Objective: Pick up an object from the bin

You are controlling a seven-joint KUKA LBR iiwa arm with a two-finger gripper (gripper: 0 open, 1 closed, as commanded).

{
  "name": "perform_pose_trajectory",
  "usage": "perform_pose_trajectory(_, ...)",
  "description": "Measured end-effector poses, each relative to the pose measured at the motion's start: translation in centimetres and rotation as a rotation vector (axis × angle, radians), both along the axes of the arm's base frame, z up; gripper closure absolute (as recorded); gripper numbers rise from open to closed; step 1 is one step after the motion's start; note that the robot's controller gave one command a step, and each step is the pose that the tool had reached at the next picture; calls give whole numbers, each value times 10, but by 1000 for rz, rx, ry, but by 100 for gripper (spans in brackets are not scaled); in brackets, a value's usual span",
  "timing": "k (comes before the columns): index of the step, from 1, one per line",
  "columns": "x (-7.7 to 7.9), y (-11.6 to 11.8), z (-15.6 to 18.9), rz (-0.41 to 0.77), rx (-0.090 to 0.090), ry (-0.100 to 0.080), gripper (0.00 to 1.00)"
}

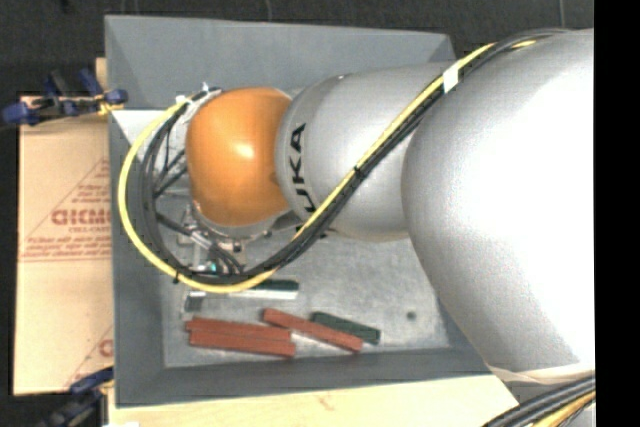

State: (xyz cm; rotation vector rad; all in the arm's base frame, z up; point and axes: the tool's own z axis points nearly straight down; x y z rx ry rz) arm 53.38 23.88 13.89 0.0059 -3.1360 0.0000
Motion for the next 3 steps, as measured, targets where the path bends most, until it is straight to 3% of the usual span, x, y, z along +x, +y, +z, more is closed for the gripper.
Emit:
perform_pose_trajectory(1, 2, -1, 5, -4, 2, -7, 0)
perform_pose_trajectory(2, -37, -10, -61, -48, 8, -8, 100)
perform_pose_trajectory(3, -37, -10, -61, -49, 8, -8, 100)
